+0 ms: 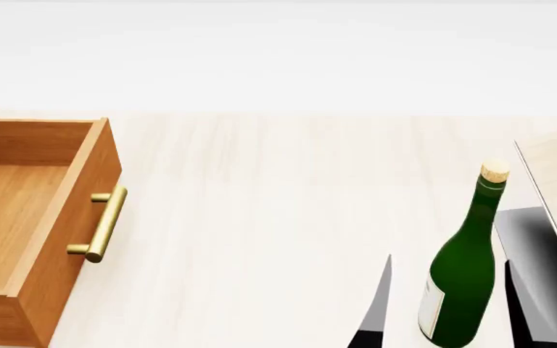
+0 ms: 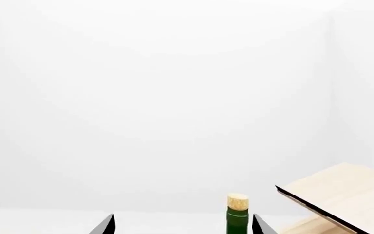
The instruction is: Put the bowl on top of the cabinet.
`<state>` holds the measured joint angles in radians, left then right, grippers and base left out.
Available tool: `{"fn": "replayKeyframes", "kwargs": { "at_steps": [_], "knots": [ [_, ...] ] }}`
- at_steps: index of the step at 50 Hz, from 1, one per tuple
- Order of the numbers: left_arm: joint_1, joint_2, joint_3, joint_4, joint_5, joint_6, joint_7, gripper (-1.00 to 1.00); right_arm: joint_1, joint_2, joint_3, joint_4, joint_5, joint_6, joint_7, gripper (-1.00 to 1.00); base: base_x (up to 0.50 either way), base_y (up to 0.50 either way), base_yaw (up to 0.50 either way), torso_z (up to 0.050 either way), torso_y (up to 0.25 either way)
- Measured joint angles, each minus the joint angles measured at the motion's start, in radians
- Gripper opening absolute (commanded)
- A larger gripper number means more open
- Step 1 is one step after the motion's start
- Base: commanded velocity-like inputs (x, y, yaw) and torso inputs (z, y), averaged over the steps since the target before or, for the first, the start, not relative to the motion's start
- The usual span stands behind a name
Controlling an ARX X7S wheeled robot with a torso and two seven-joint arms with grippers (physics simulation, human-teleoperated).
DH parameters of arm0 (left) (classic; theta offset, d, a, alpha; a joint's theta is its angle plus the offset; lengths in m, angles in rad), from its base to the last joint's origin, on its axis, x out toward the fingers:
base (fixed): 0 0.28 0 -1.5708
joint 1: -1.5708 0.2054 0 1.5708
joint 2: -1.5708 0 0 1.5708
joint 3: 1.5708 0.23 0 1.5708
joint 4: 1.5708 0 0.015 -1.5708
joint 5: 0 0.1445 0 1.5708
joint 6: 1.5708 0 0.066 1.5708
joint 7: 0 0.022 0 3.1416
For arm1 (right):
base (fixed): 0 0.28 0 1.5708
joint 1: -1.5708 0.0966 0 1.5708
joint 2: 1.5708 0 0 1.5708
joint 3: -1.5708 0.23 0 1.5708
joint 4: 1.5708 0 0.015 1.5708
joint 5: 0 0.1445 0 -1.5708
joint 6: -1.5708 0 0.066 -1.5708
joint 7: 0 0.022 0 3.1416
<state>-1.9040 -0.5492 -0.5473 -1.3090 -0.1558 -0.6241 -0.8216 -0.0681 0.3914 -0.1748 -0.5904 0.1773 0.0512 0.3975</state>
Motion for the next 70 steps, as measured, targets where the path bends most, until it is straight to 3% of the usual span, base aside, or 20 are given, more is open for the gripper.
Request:
{"fn": "replayKeyframes", "kwargs": {
  "at_steps": [26, 27, 53, 61, 70],
  "knots": [
    [0.022, 0.005, -0.051, 0.001, 0.083, 0.015, 0.018, -1.0, -0.001, 0.006, -0.009, 0.0, -0.002, -0.004, 0.004, 1.0, 0.0, 0.0, 0.0, 0.0, 0.0],
    [0.023, 0.005, -0.051, 0.001, 0.086, 0.015, 0.02, 1.0, -0.001, 0.007, -0.009, 0.0, -0.002, -0.004, 0.005, 1.0, 0.0, 0.0, 0.0, 0.0, 0.0],
    [-0.019, 0.045, -0.028, 0.028, 0.139, 0.013, 0.075, 1.0, 0.0, 0.014, -0.011, -0.002, 0.004, -0.006, 0.009, 1.0, 0.0, 0.0, 0.0, 0.0, 0.0],
    [0.021, 0.111, -0.042, 0.244, 0.127, -0.109, 0.079, 1.0, -0.001, 0.016, -0.011, -0.003, 0.006, -0.007, 0.011, 1.0, 0.0, 0.0, 0.0, 0.0, 0.0],
    [0.144, 0.22, -0.076, 0.707, 0.066, -0.368, 0.116, 1.0, -0.004, 0.019, -0.011, -0.01, 0.008, -0.006, 0.013, 1.0, 0.0, 0.0, 0.0, 0.0, 0.0]
  ]
}}
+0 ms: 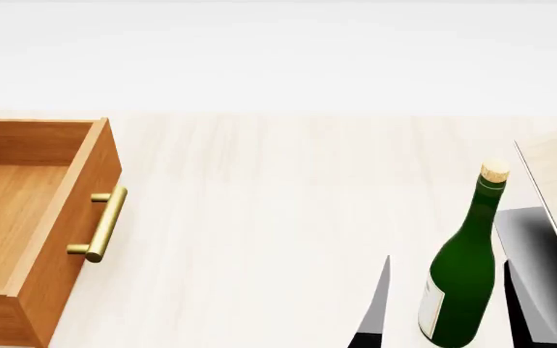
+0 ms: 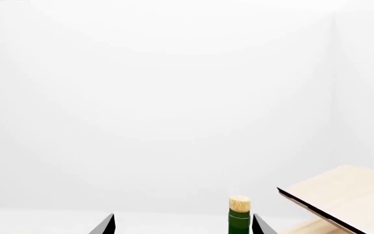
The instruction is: Put the bowl on top of the cabinet.
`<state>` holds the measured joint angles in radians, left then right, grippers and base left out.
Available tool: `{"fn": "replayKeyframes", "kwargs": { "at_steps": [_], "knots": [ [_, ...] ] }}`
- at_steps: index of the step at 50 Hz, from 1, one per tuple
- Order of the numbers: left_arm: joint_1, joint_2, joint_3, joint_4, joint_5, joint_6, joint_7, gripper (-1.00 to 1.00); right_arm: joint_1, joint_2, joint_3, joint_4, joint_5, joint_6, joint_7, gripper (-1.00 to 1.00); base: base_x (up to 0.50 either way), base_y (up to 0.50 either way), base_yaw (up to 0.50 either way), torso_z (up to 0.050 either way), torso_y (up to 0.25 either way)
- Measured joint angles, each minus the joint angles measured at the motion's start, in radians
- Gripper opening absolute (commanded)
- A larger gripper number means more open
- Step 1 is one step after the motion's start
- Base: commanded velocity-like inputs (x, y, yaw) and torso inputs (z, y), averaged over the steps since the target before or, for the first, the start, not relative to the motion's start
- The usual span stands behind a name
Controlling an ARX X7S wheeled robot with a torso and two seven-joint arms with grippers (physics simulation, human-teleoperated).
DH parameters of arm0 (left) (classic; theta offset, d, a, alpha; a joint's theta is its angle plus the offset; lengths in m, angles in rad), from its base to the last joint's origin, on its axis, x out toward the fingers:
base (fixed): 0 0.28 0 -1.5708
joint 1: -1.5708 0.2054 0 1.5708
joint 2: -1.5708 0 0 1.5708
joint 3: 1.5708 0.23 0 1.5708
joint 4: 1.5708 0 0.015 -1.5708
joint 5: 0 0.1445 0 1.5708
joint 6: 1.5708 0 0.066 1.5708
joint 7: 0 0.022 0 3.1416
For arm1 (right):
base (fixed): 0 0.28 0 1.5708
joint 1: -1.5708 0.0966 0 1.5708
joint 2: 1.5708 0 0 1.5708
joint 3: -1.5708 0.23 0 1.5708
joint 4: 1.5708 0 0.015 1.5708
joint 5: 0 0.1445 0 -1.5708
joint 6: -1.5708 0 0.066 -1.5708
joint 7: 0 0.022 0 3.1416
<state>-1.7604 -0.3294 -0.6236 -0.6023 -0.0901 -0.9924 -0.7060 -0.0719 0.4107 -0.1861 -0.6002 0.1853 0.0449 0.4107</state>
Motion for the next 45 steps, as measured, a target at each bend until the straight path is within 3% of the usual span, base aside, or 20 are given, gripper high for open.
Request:
{"fn": "replayKeyframes", "kwargs": {
  "at_steps": [13, 20, 24, 31, 38, 45],
  "knots": [
    [0.309, 0.111, 0.02, 0.737, -0.119, -0.268, 0.117, 1.0, -0.016, 0.003, 0.014, -0.02, -0.002, -0.023, 0.014, 1.0, 0.0, 0.0, 0.0, 0.0, 0.0],
    [0.571, 0.169, 0.039, 1.079, -0.179, -0.249, 0.212, 1.0, -0.033, 0.003, 0.034, -0.034, -0.011, -0.064, 0.028, 1.0, 0.0, 0.0, 0.0, 0.0, 0.0],
    [0.775, 0.215, 0.072, 1.219, -0.193, -0.106, 0.283, 1.0, -0.046, 0.0, 0.051, -0.044, -0.019, -0.098, 0.04, 1.0, 0.0, 0.0, 0.0, 0.0, 0.0],
    [1.137, 0.271, 0.149, 1.366, -0.226, 0.282, 0.335, 1.0, -0.078, -0.009, 0.09, -0.071, -0.047, -0.168, 0.073, 1.0, 0.0, 0.0, 0.0, 0.0, 0.0],
    [1.442, 0.296, 0.249, 1.398, -0.22, 0.732, 0.34, 1.0, -0.117, -0.027, 0.132, -0.1, -0.079, -0.26, 0.11, 1.0, 0.0, 0.0, 0.0, 0.0, 0.0],
    [1.65, 0.305, 0.335, 1.366, -0.194, 1.13, 0.333, 1.0, -0.153, -0.052, 0.163, -0.109, -0.129, -0.372, 0.144, 1.0, 0.0, 0.0, 0.0, 0.0, 0.0]
  ]
}}
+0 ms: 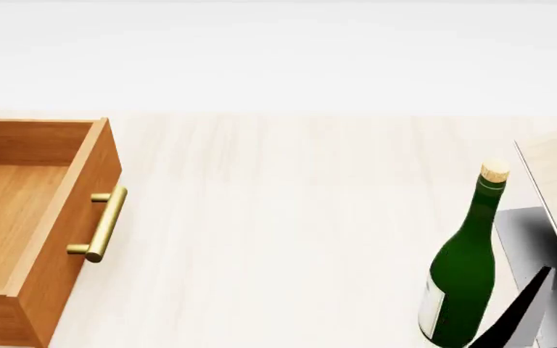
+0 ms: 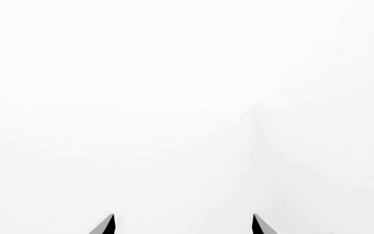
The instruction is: Put the bowl on top of the cabinet.
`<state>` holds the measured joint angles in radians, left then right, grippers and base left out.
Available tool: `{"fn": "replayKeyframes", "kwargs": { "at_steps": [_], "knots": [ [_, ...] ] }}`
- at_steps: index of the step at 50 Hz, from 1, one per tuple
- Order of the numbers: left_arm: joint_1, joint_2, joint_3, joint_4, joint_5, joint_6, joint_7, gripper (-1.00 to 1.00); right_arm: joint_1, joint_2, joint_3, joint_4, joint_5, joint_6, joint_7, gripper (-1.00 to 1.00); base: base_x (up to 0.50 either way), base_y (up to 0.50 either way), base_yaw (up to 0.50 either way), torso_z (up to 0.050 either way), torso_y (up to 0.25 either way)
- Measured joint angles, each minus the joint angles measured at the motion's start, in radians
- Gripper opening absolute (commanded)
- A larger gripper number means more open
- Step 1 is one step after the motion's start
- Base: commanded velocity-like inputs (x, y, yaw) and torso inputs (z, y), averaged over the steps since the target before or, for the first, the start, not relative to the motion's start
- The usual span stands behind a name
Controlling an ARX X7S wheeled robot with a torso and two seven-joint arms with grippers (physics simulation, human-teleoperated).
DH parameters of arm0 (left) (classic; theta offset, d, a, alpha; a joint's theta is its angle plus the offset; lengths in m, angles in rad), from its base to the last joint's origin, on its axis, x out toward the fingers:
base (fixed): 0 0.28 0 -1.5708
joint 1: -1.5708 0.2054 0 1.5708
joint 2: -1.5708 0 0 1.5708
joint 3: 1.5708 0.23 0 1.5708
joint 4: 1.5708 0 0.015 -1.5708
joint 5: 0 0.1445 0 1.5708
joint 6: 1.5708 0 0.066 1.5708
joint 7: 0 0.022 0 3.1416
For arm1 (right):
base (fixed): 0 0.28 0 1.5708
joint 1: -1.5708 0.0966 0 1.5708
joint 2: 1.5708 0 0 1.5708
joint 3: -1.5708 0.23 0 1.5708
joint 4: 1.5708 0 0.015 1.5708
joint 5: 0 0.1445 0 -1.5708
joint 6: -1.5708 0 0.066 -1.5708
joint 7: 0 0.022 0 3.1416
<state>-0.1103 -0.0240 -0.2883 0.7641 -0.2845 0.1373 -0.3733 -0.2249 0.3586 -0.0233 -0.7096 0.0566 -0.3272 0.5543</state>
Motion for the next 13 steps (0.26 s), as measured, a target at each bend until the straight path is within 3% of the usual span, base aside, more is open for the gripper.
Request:
{"fn": "replayKeyframes", "kwargs": {
  "at_steps": [6, 13],
  "knots": [
    [0.116, 0.002, 0.053, -0.027, 0.018, 0.271, -0.017, 1.0, -0.031, -0.026, 0.025, -0.002, -0.05, -0.108, 0.031, 1.0, 0.0, 0.0, 0.0, 0.0, 0.0],
    [0.199, -0.003, 0.088, -0.039, 0.036, 0.485, -0.046, 1.0, -0.06, -0.049, 0.054, -0.001, -0.093, -0.221, 0.063, 1.0, 0.0, 0.0, 0.0, 0.0, 0.0]
  ]
}}
